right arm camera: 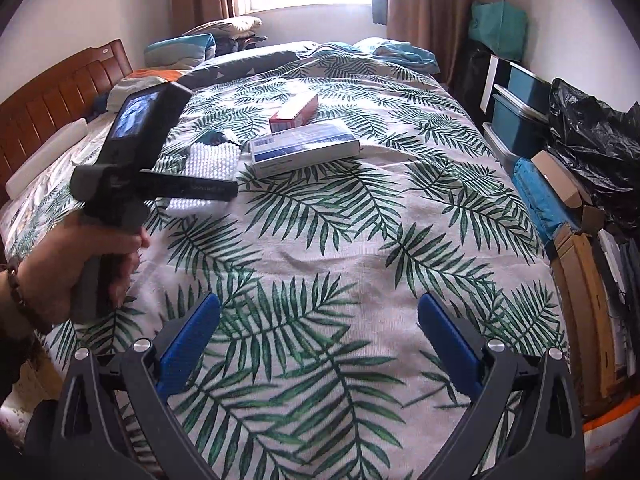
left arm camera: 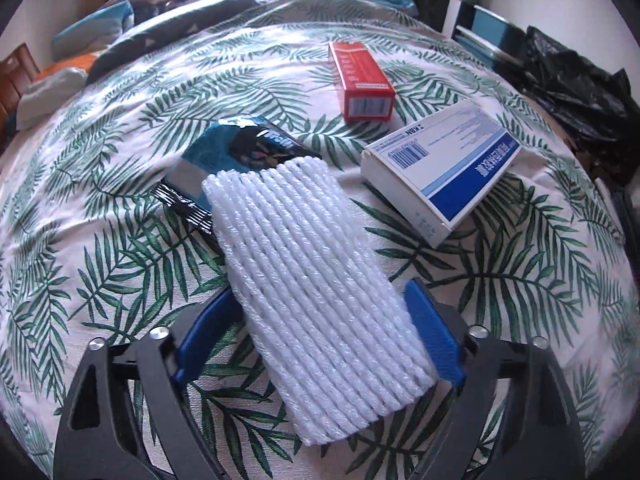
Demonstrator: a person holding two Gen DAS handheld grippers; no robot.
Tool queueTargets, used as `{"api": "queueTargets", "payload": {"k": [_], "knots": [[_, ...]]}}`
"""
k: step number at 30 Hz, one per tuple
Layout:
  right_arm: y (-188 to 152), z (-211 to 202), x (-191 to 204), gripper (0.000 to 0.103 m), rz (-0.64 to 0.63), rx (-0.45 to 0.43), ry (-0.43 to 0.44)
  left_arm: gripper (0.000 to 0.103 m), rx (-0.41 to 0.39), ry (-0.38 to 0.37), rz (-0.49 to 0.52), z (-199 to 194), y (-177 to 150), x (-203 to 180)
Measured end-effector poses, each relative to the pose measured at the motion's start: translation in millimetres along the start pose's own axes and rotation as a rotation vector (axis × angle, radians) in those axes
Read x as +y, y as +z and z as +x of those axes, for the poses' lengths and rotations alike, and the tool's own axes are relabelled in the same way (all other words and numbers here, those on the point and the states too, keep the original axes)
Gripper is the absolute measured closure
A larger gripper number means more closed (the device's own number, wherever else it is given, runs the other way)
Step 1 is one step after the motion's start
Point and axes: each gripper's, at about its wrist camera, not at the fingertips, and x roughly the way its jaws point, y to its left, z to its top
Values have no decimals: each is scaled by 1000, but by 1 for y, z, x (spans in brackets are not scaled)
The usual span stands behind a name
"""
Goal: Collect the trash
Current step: 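Grasp the white mesh sleeve with the left tool while the right tool grasps the blue-white medicine box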
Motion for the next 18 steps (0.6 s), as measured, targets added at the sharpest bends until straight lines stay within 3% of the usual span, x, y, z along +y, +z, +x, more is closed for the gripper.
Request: {"api": "queueTargets", "payload": {"k": [6, 18], "knots": [[36, 39, 0, 5, 37, -9, -10, 56, 3, -23, 25, -9, -3, 2], [140, 150, 26, 5, 132, -15, -126, 57, -2, -36, 9, -30, -34, 21]]}}
